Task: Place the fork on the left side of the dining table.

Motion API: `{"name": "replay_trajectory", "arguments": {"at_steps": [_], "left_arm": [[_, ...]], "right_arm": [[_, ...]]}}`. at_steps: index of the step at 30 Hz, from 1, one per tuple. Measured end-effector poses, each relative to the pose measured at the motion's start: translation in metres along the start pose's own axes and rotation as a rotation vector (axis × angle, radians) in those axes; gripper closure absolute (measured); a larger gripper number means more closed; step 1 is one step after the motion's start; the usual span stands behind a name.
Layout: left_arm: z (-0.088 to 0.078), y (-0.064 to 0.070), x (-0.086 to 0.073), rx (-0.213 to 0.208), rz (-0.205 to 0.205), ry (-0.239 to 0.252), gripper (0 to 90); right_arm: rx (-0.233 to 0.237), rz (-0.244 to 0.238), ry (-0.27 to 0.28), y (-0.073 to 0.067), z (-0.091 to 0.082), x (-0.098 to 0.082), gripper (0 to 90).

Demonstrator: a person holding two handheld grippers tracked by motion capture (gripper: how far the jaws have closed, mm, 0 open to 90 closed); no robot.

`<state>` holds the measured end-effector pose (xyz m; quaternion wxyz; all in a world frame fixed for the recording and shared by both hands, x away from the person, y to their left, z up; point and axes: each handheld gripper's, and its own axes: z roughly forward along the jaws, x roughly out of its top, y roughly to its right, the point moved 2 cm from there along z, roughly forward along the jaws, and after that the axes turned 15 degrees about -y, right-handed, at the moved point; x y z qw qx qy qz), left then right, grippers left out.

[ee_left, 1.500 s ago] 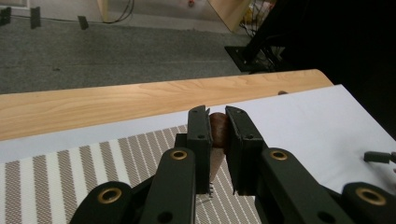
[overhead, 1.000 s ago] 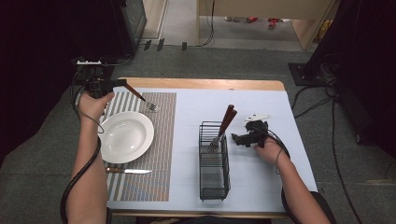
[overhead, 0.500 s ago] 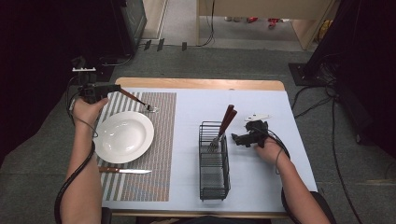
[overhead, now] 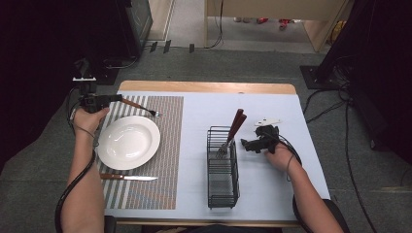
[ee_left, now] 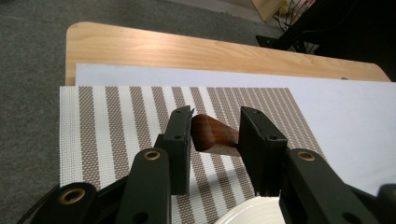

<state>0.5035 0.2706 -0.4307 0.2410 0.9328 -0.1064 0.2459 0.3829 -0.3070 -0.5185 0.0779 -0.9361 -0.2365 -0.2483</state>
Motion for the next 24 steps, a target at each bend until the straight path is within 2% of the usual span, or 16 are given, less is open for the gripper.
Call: {"name": "replay_trajectory", "arguments": {"at_steps": [8,19,24], "left_arm": [[0.011,-0.013,-0.007,0.041,-0.008,-0.037,62.1],[0.025,-0.029,-0.015,0.041,-0.044,-0.069,59.7],[0.030,-0.031,-0.016,0.068,-0.047,-0.085,58.7]], "right_arm": [[0.000,0.000,0.000,0.000,0.000,0.000,0.0],[0.001,0.000,0.000,0.000,0.000,0.000,0.0],[0.000,0.001,0.000,0.000,0.000,0.000,0.0]]}}
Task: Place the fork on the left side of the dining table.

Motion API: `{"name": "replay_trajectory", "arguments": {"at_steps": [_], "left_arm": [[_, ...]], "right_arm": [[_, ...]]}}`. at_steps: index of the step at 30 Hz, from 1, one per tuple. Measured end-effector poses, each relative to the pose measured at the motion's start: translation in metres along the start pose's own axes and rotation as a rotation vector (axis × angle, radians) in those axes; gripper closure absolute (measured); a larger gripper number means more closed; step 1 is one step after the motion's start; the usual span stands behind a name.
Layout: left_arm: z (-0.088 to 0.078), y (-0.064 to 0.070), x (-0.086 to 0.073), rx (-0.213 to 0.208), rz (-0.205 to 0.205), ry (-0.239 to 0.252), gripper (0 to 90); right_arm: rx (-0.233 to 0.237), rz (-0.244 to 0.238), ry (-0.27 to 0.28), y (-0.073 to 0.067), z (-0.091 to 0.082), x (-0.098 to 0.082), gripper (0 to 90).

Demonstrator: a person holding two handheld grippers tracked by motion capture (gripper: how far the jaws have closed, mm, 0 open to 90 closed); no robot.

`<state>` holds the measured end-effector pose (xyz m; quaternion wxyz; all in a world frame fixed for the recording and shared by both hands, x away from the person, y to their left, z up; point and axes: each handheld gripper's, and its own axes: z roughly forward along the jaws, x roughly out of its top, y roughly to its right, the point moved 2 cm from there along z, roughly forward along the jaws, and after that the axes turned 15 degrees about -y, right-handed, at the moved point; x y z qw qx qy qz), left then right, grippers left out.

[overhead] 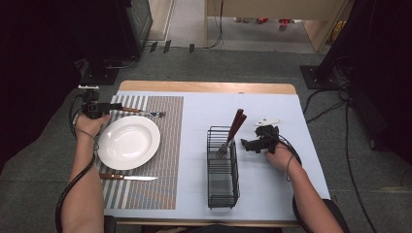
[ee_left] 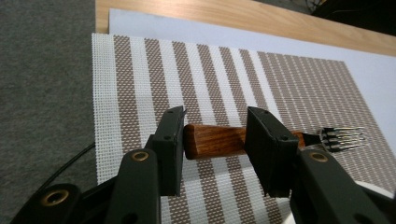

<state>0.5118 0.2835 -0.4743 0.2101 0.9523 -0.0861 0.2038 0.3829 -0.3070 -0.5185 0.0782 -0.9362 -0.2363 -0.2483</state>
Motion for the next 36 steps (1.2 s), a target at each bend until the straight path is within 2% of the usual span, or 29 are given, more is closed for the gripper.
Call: {"name": "replay_trajectory", "arguments": {"at_steps": [7,18,24,30,36], "left_arm": [[0.0078,-0.0028,-0.0026,0.007,-0.012,-0.026,57.8],[0.0100,-0.0029,-0.0020,0.032,-0.027,-0.055,56.8],[0.0106,-0.0009,-0.0021,0.046,-0.016,-0.066,55.9],[0.0100,-0.0022,-0.0022,0.035,-0.023,-0.056,54.3],[0.0062,0.0000,0.0008,0.019,-0.039,-0.030,46.8]], "right_arm": [[0.000,0.000,0.000,0.0000,0.0000,0.0000,0.0],[0.000,0.000,0.000,0.0000,0.0000,0.0000,0.0],[0.000,0.000,0.000,0.0000,0.0000,0.0000,0.0],[0.000,0.000,0.000,0.0000,0.0000,0.0000,0.0],[0.001,0.000,-0.001,0.0000,-0.0001,-0.0001,0.0]]}}
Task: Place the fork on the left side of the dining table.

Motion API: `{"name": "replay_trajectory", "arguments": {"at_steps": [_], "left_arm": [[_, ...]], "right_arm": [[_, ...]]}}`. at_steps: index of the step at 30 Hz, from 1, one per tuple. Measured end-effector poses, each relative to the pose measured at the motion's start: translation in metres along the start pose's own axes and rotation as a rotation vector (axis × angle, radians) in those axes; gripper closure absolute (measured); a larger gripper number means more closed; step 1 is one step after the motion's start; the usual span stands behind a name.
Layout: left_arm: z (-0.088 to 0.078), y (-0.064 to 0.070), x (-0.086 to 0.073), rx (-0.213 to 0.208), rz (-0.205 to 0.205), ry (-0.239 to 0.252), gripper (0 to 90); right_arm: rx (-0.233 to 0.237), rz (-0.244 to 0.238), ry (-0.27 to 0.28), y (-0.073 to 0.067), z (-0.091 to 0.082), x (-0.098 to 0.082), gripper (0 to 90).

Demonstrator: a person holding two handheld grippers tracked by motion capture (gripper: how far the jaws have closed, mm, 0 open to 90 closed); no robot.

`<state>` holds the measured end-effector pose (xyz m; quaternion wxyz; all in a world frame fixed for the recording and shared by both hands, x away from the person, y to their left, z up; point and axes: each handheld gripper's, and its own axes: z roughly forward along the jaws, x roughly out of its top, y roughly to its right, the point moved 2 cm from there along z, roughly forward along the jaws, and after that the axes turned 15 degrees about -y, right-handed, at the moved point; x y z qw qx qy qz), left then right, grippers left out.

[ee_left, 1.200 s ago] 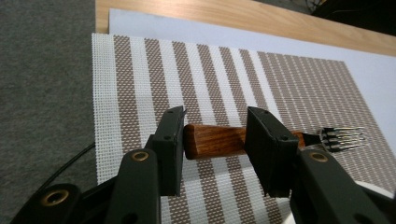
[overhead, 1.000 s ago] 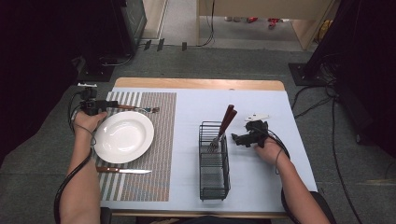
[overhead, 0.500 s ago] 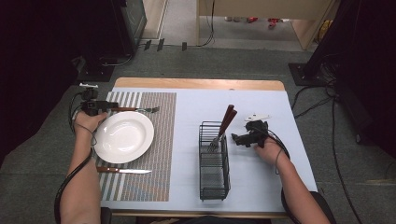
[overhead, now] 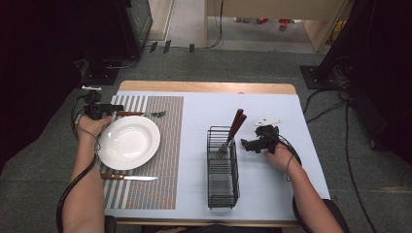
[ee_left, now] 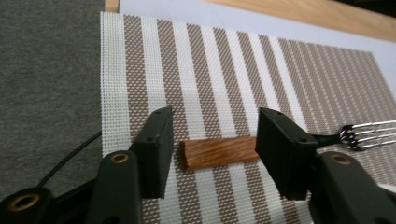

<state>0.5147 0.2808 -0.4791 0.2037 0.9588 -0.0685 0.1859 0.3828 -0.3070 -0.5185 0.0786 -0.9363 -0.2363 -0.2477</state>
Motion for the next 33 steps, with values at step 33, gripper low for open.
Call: {"name": "replay_trajectory", "arguments": {"at_steps": [33], "left_arm": [[-0.024,0.120,-0.005,-0.045,0.201,0.067,33.7]], "right_arm": [[0.000,-0.001,-0.002,0.000,0.000,0.000,0.0]]}}
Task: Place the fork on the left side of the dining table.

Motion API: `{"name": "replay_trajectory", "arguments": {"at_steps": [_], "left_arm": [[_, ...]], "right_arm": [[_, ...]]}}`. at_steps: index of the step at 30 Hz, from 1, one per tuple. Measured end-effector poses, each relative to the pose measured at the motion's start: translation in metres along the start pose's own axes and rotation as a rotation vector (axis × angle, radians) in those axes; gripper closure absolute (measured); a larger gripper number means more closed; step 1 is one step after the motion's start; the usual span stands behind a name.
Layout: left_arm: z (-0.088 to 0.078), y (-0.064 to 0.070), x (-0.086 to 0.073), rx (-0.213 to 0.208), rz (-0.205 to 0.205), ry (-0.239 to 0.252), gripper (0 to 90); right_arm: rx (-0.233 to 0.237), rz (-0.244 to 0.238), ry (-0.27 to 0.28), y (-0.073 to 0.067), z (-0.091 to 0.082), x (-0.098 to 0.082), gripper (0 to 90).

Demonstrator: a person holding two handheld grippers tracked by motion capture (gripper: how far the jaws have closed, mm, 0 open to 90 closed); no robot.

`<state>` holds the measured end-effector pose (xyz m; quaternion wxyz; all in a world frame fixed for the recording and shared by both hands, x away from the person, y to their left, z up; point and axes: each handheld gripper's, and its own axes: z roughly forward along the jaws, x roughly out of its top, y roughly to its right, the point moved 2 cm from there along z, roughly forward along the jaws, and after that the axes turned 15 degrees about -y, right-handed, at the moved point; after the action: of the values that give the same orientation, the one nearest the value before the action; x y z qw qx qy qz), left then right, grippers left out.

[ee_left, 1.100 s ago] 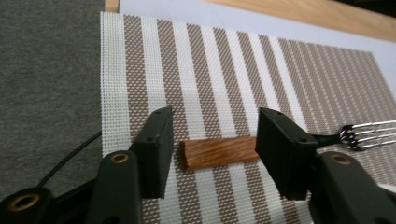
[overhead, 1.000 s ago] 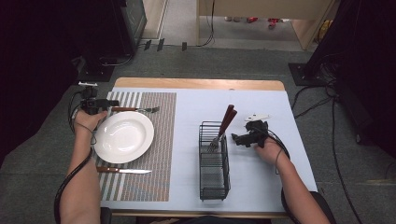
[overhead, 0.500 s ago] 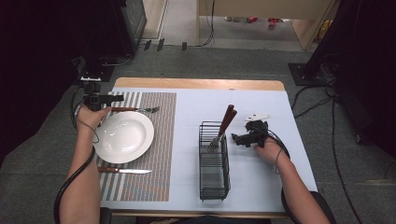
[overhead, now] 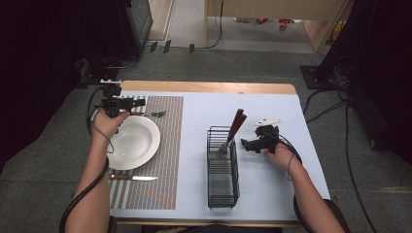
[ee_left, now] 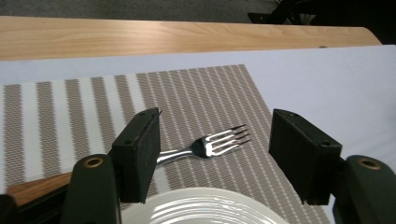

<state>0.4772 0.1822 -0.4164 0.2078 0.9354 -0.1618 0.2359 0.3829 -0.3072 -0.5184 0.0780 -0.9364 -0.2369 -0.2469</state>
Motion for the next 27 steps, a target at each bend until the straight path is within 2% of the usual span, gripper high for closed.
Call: {"name": "replay_trajectory", "arguments": {"at_steps": [2,5,8,12,16,20,27], "left_arm": [[0.002,0.008,-0.002,0.003,0.013,-0.001,31.6],[0.005,0.021,-0.006,-0.022,0.040,-0.003,28.9],[0.011,0.033,-0.011,-0.019,0.060,-0.023,28.8],[0.018,0.049,-0.017,-0.041,0.076,-0.010,28.4],[0.026,0.068,-0.021,-0.043,0.118,-0.006,27.1],[0.033,0.083,-0.022,-0.046,0.153,-0.022,26.7],[0.055,0.109,-0.032,-0.059,0.221,-0.062,26.3]], "right_arm": [[0.000,0.000,0.000,0.000,0.000,0.000,0.0],[-0.001,-0.002,0.000,0.000,0.000,0.000,0.0],[-0.001,-0.002,0.000,0.000,0.000,0.000,0.0],[-0.001,0.000,0.000,0.000,0.000,0.000,0.0],[-0.001,0.000,0.000,0.000,0.000,0.000,0.0],[-0.001,-0.001,-0.001,0.000,0.000,0.000,0.0],[-0.001,-0.001,-0.001,0.000,0.000,0.000,0.0]]}}
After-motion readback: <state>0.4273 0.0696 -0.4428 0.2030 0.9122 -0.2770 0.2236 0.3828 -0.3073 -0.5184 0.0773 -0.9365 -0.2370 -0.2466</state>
